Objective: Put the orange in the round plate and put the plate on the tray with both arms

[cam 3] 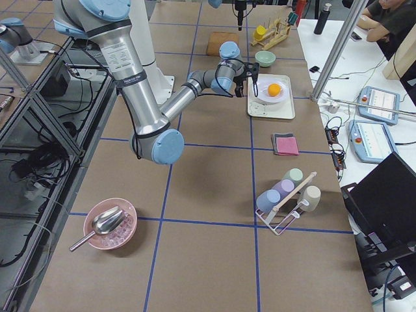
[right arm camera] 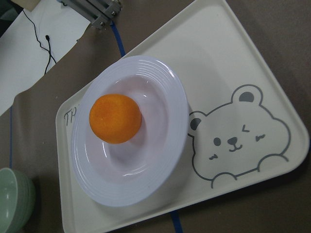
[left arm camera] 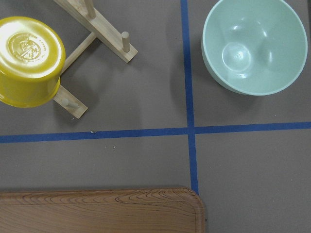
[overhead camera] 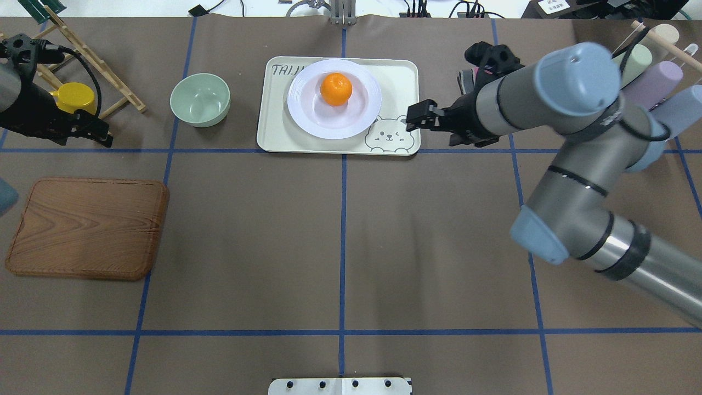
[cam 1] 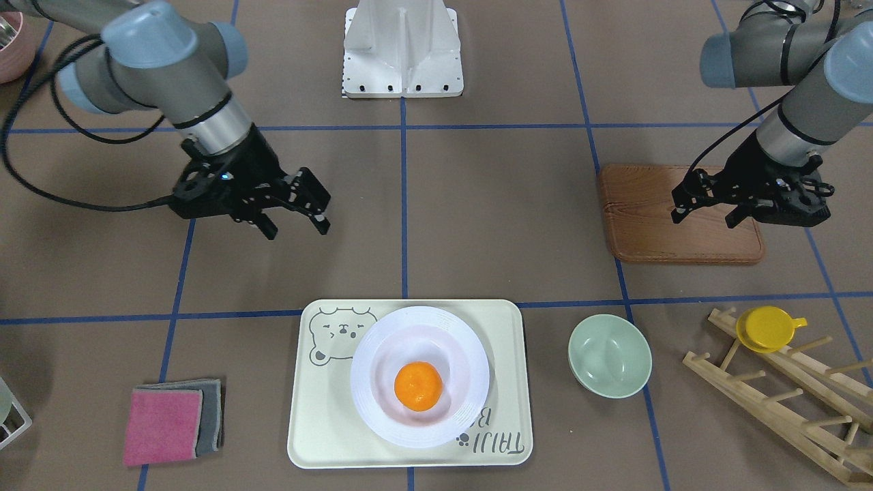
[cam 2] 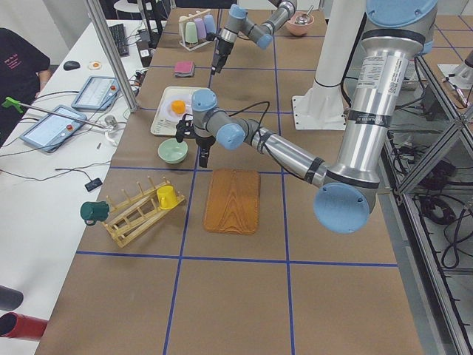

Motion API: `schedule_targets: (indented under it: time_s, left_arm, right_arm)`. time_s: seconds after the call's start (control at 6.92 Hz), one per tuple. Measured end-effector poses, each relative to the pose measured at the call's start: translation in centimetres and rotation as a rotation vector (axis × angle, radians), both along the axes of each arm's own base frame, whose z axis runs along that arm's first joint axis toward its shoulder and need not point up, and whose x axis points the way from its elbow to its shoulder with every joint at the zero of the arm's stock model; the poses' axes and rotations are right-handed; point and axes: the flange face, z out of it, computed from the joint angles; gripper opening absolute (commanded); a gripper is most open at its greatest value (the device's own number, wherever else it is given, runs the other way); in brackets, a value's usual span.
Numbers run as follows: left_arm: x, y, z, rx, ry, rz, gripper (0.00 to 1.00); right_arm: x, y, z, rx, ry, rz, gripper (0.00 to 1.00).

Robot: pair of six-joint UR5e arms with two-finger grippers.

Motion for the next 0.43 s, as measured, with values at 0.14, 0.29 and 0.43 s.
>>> schedule_targets:
  time_s: [0.14, 0.29, 0.43]
  left_arm:
    - [-3.2, 0.1, 2.5, 0.05, -0.036, 0.031, 0.98]
    - [-6.9, 0.3, 5.3, 0.093, -0.072, 0.056, 0.98]
    - [-10.8, 0.7, 8.2, 0.126, -0.107, 0.077, 0.98]
  right_arm:
    - [7.4, -2.1, 2.4, 0.079, 0.064, -0.052, 1.0]
    - [12.9, -3.1, 5.7, 0.146, 0.133, -0.07, 1.0]
    - [17.3, -3.8, 8.9, 0.161, 0.189, -0.066, 1.0]
